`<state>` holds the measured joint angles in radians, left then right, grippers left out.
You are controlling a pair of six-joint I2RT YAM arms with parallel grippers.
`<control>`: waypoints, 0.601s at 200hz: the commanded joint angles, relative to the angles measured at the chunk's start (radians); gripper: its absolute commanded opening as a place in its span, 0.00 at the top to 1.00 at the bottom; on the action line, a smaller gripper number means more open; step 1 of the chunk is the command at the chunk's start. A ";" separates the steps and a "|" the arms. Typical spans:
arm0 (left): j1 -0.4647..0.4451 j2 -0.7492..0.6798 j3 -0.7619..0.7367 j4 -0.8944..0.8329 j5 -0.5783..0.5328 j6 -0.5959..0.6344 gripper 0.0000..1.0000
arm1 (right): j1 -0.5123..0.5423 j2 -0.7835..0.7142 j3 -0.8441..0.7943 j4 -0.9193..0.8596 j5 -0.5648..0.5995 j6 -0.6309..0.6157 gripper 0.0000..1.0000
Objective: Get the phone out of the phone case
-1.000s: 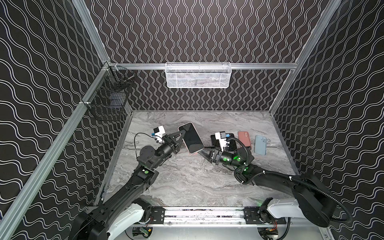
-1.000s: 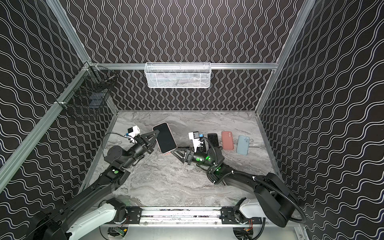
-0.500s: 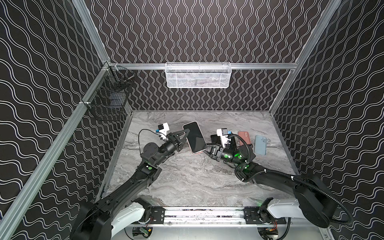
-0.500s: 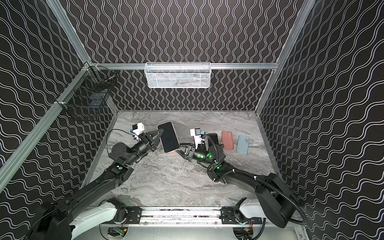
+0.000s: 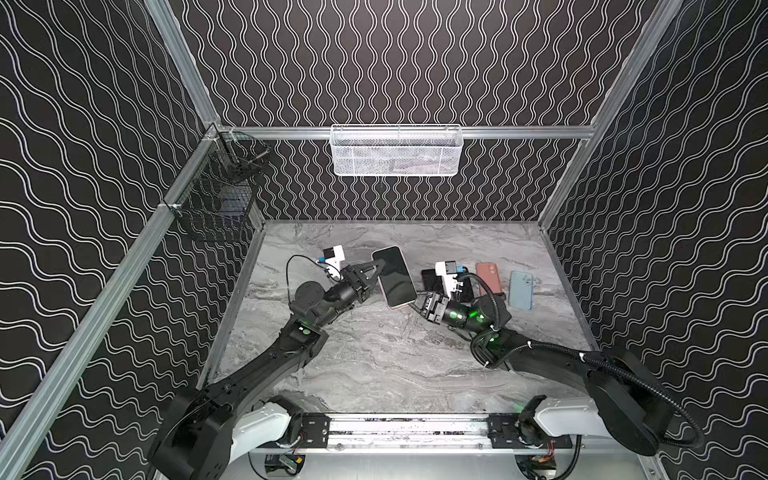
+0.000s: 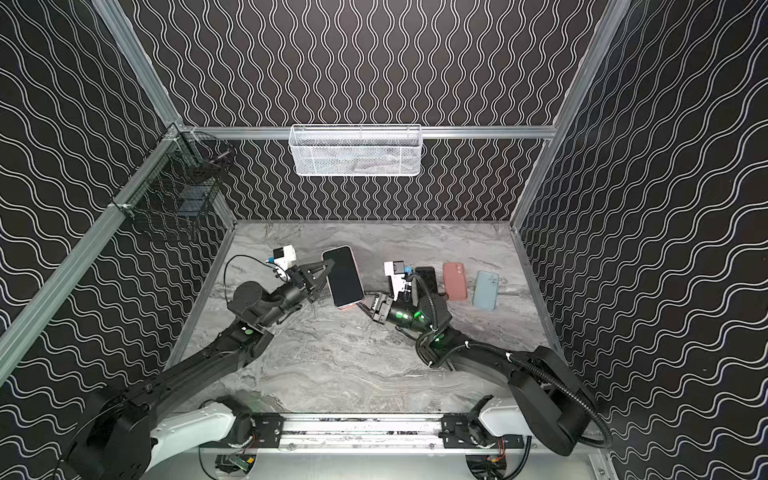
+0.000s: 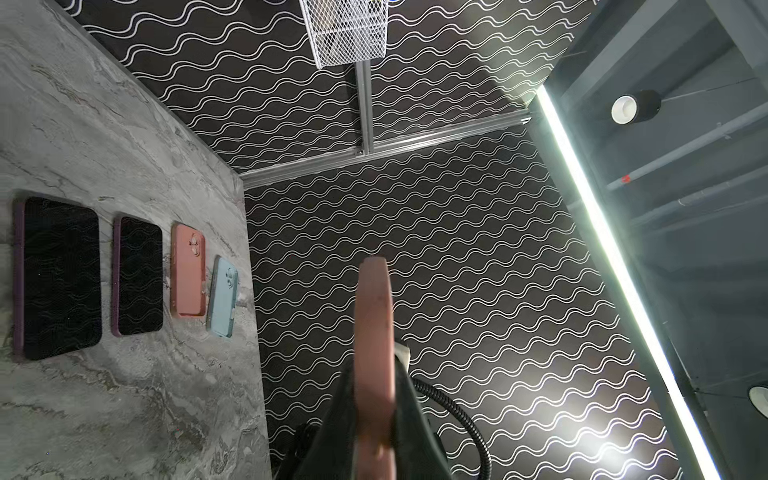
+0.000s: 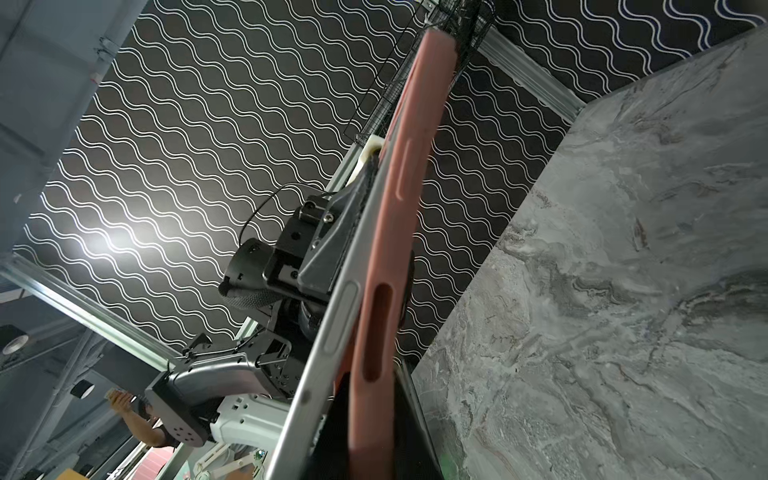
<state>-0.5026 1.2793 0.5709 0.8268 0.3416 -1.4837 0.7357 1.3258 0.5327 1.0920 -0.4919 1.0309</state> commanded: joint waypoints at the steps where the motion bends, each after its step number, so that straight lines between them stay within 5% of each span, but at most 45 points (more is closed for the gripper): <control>1: 0.001 0.011 0.006 -0.025 -0.022 0.063 0.86 | 0.003 -0.018 -0.011 0.161 0.026 0.032 0.90; 83: 0.001 0.020 0.012 -0.052 -0.016 0.066 0.41 | 0.002 0.034 -0.058 0.306 0.092 0.133 0.96; 120: -0.001 -0.084 0.034 -0.318 -0.044 0.108 0.21 | -0.007 0.051 -0.055 0.295 0.118 0.113 0.97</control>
<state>-0.5030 1.2564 0.5800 0.6949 0.3187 -1.4319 0.7338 1.3712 0.4702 1.2705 -0.4042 1.1435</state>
